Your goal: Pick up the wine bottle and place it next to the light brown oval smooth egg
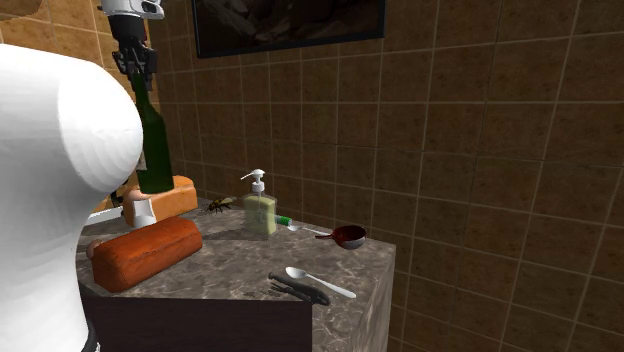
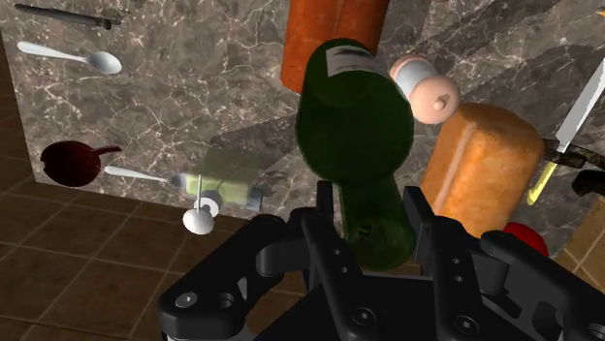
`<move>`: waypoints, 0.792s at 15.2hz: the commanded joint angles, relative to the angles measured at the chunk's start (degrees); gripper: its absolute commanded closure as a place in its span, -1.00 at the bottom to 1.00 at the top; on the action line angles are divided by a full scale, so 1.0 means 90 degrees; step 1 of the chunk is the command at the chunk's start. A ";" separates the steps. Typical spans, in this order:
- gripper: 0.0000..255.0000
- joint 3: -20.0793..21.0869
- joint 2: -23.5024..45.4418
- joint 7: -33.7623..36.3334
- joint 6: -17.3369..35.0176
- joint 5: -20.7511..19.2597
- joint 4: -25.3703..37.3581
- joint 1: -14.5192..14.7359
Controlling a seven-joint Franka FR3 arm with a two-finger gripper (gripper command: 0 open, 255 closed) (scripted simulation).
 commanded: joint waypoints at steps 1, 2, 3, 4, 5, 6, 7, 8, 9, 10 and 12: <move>1.00 0.0099 0.0223 0.0269 0.0082 -0.0070 0.0126 0.0150; 1.00 0.0144 0.0368 0.0399 0.0096 -0.0112 0.0246 0.0230; 1.00 0.0186 0.0518 0.0526 0.0104 -0.0155 0.0376 0.0312; 1.00 0.0226 0.0675 0.0652 0.0107 -0.0201 0.0517 0.0396; 1.00 0.0262 0.0837 0.0775 0.0105 -0.0248 0.0669 0.0482; 1.00 0.0294 0.1006 0.0895 0.0098 -0.0296 0.0832 0.0572; 1.00 0.0323 0.1181 0.1013 0.0084 -0.0345 0.1008 0.0663; 1.00 0.0348 0.1363 0.1127 0.0063 -0.0395 0.1197 0.0759; 1.00 0.0371 0.1552 0.1238 0.0036 -0.0446 0.1401 0.0855; 1.00 0.0391 0.1750 0.1345 0.0001 -0.0498 0.1620 0.0955; 1.00 0.0417 0.2170 0.1545 -0.0095 -0.0599 0.2113 0.1165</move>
